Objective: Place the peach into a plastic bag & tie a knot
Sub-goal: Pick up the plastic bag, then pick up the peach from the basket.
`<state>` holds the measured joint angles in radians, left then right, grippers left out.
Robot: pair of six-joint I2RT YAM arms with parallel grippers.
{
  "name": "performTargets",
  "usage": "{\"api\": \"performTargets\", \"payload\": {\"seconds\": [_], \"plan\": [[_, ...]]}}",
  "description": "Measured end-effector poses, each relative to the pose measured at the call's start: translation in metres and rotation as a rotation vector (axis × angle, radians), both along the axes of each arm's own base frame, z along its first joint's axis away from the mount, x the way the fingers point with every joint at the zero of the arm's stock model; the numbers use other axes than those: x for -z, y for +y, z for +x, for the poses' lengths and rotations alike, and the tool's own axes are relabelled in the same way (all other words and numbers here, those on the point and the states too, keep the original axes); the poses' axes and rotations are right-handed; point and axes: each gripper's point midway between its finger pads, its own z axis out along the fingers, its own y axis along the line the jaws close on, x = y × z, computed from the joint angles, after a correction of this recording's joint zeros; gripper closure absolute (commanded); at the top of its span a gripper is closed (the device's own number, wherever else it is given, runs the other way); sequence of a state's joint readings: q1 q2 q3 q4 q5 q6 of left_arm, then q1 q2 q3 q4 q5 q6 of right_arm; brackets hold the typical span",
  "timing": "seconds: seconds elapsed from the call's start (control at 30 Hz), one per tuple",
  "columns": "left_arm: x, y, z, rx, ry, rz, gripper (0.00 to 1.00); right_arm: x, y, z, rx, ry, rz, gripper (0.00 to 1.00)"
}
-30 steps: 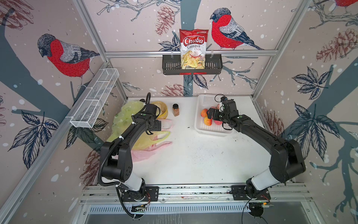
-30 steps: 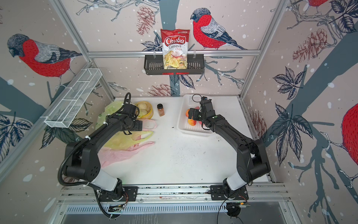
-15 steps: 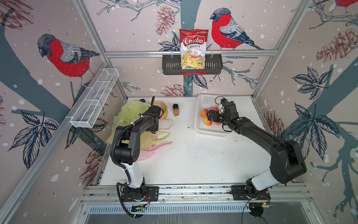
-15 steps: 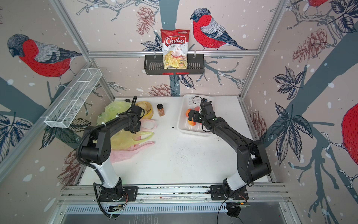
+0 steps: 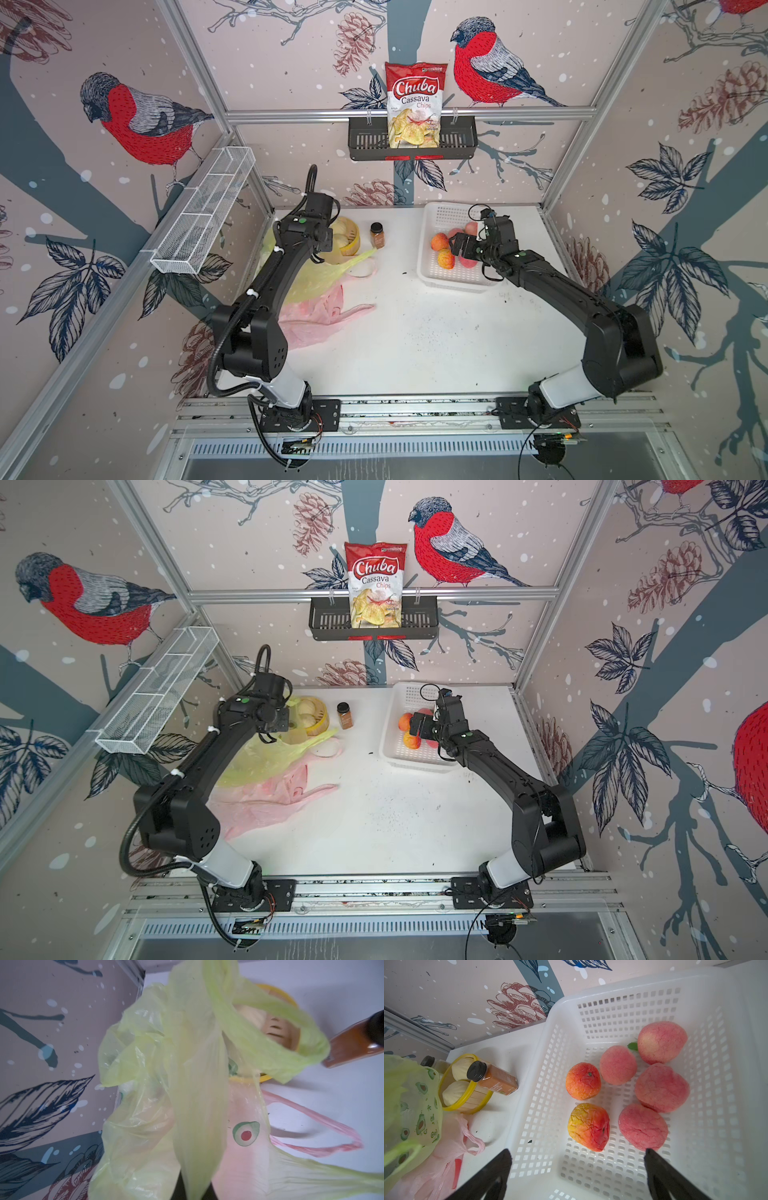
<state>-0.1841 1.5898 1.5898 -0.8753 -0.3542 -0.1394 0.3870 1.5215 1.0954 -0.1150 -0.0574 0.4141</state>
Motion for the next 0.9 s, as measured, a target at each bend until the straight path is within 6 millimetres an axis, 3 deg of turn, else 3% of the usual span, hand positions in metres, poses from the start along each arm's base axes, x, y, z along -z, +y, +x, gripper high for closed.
{"api": "performTargets", "payload": {"seconds": [0.23, 0.37, 0.47, 0.6, 0.7, 0.9], "plan": [[-0.092, -0.044, -0.023, 0.164, -0.163, -0.264, 1.0, 0.002, -0.009, 0.021, 0.03, 0.029, -0.054, 0.02], [-0.115, -0.076, -0.041, 0.27, -0.201, -0.454, 1.0, 0.011, -0.013, 0.03, 0.042, 0.064, -0.105, 0.06], [-0.109, -0.099, -0.051, 0.33, -0.189, -0.592, 1.0, 0.022, -0.009, 0.029, 0.024, 0.1, -0.129, 0.1], [-0.082, -0.12, -0.065, 0.357, -0.135, -0.726, 1.0, 0.044, 0.013, 0.02, -0.045, 0.156, -0.153, 0.09], [-0.067, -0.13, -0.074, 0.365, -0.119, -0.781, 1.0, 0.065, 0.025, 0.017, -0.078, 0.207, -0.167, 0.08], [-0.032, -0.141, -0.082, 0.354, -0.089, -0.872, 1.0, 0.1, 0.029, 0.021, -0.074, 0.272, -0.195, 0.07]]}}
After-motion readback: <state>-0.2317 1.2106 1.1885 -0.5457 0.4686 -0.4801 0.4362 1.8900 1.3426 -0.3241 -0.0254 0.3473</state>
